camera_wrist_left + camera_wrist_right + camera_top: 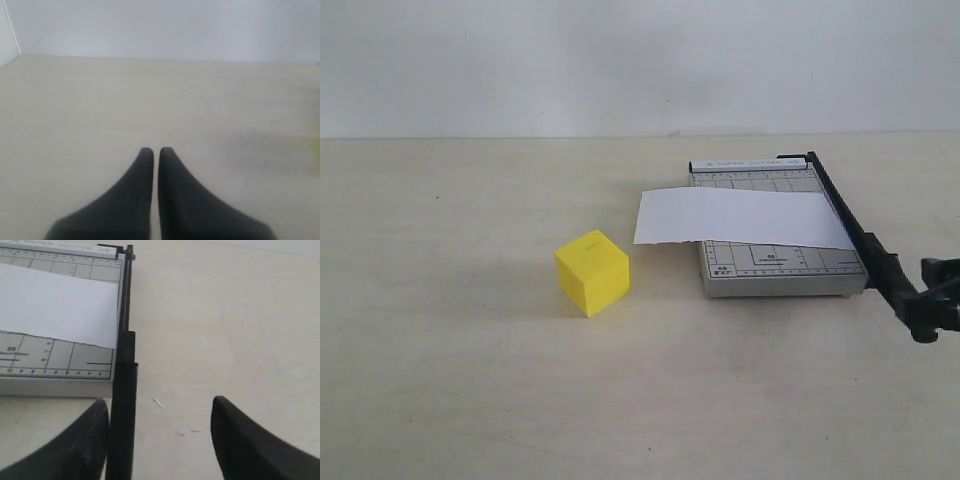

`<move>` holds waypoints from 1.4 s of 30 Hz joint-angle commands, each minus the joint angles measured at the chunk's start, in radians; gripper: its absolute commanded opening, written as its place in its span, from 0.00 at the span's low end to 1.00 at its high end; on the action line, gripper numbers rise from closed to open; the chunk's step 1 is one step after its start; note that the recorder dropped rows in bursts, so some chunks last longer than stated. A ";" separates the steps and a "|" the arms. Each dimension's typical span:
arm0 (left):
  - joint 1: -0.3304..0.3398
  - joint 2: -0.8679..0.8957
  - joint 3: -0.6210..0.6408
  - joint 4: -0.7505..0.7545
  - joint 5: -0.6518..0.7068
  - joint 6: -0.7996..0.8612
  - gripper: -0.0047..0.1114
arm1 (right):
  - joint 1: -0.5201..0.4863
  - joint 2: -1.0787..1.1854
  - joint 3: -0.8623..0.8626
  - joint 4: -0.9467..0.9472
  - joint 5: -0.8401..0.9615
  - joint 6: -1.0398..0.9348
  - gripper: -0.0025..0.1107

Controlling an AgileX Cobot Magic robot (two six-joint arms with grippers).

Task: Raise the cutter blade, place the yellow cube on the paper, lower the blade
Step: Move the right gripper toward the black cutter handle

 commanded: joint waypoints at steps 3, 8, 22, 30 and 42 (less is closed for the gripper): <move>-0.005 -0.002 -0.004 -0.003 -0.037 -0.007 0.08 | 0.009 0.160 0.000 -0.106 -0.142 0.110 0.54; -0.005 -0.002 -0.004 -0.003 -0.044 -0.007 0.08 | 0.009 0.237 -0.008 -0.185 -0.173 0.255 0.54; -0.005 -0.002 -0.004 -0.007 -0.044 -0.007 0.08 | 0.009 0.340 -0.024 -0.275 -0.171 0.329 0.54; -0.005 -0.002 -0.004 -0.002 -0.044 -0.007 0.08 | 0.009 0.340 -0.024 -0.273 -0.141 0.332 0.53; -0.005 -0.002 -0.004 -0.103 -0.064 -0.012 0.08 | 0.009 0.380 -0.024 -0.221 -0.122 0.328 0.40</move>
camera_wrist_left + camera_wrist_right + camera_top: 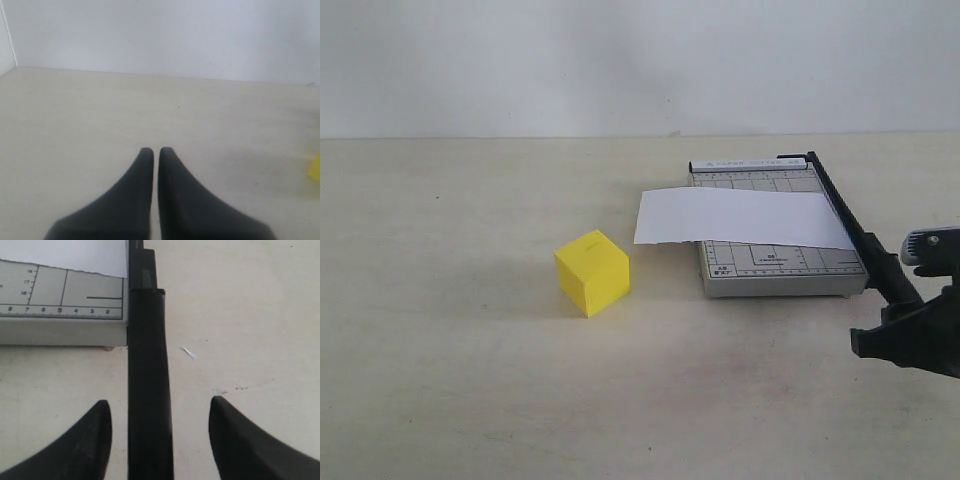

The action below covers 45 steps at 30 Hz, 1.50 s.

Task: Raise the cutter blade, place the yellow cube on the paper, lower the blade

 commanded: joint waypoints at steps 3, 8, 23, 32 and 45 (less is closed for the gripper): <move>-0.005 -0.002 -0.004 -0.049 0.027 -0.012 0.08 | 0.000 0.003 -0.003 0.005 0.023 -0.007 0.27; -0.005 -0.002 -0.004 -0.049 0.027 -0.012 0.08 | 0.000 0.003 -0.003 0.005 0.025 -0.007 0.04; -0.005 -0.002 -0.004 -0.049 0.027 -0.012 0.08 | 0.000 -0.042 -0.003 0.005 0.004 -0.034 0.02; -0.005 -0.002 -0.004 -0.049 0.027 -0.012 0.08 | 0.000 -0.182 -0.003 0.005 -0.024 -0.071 0.02; -0.005 -0.002 -0.004 -0.049 0.027 -0.012 0.08 | 0.000 -0.341 -0.003 0.005 -0.043 -0.128 0.02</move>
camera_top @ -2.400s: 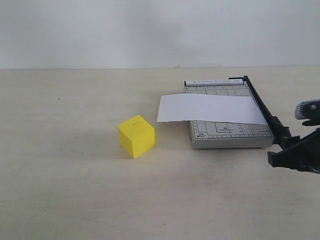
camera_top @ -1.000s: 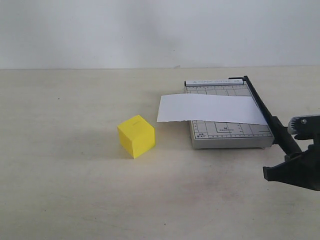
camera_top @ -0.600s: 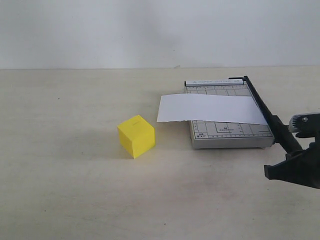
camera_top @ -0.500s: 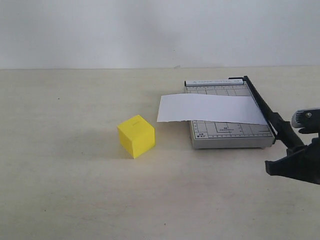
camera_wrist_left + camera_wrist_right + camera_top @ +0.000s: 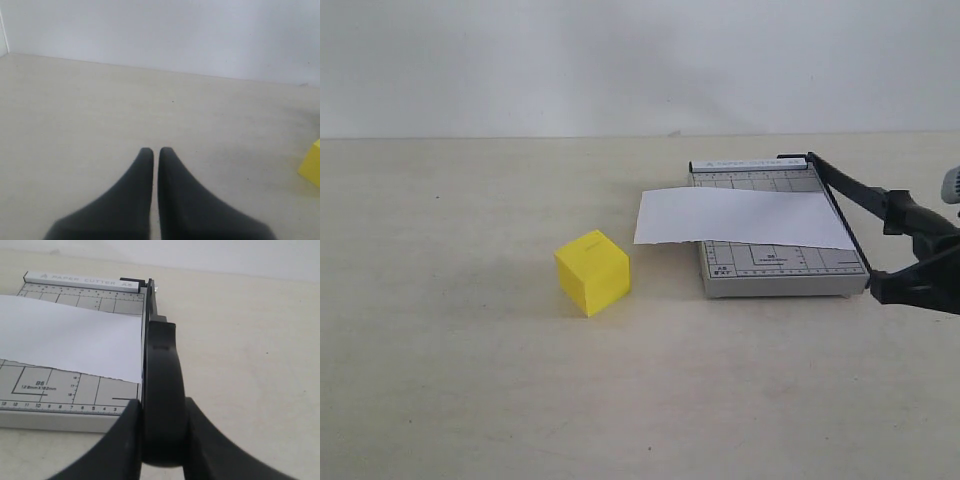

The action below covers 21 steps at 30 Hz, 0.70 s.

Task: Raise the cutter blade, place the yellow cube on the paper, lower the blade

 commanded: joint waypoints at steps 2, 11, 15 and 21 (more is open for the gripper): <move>-0.005 -0.002 -0.004 -0.014 0.002 -0.012 0.08 | 0.000 -0.030 0.000 0.004 -0.087 -0.022 0.02; -0.005 -0.002 -0.004 -0.012 0.002 -0.012 0.08 | 0.000 -0.030 0.000 0.004 -0.127 -0.022 0.02; -0.005 -0.002 -0.004 -0.012 0.002 -0.012 0.08 | 0.000 -0.030 0.000 0.004 -0.154 -0.022 0.02; -0.005 -0.002 -0.004 -0.012 0.002 -0.012 0.08 | 0.000 -0.030 0.000 0.004 -0.197 -0.008 0.02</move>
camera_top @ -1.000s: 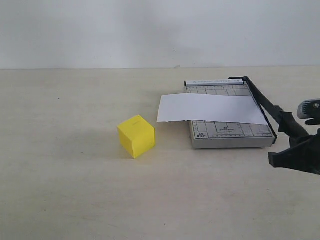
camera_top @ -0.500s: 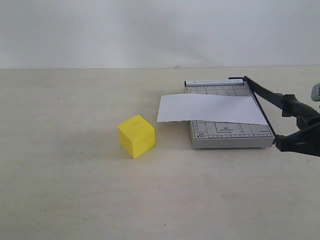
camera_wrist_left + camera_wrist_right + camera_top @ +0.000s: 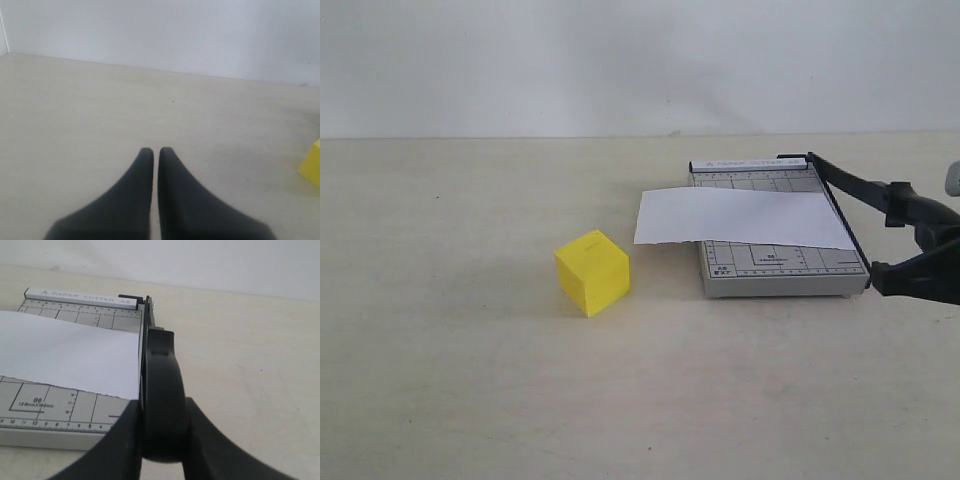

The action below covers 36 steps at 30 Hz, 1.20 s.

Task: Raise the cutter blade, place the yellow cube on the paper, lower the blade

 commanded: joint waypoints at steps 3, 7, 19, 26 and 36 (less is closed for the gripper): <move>-0.005 -0.002 -0.004 -0.012 0.002 -0.008 0.08 | -0.002 -0.028 0.000 0.010 -0.133 -0.006 0.02; -0.005 -0.002 -0.004 -0.012 0.002 -0.008 0.08 | -0.002 -0.028 0.000 0.010 -0.126 -0.006 0.02; -0.005 -0.002 -0.004 -0.019 -0.062 -0.016 0.08 | -0.002 -0.028 0.000 0.010 -0.068 -0.026 0.02; -0.005 -0.002 -0.004 -0.019 -0.062 -0.034 0.08 | -0.002 -0.028 0.000 0.014 -0.068 -0.026 0.02; -0.005 -0.002 -0.004 -0.019 -0.062 -0.034 0.08 | -0.002 -0.028 0.000 0.038 -0.031 -0.010 0.02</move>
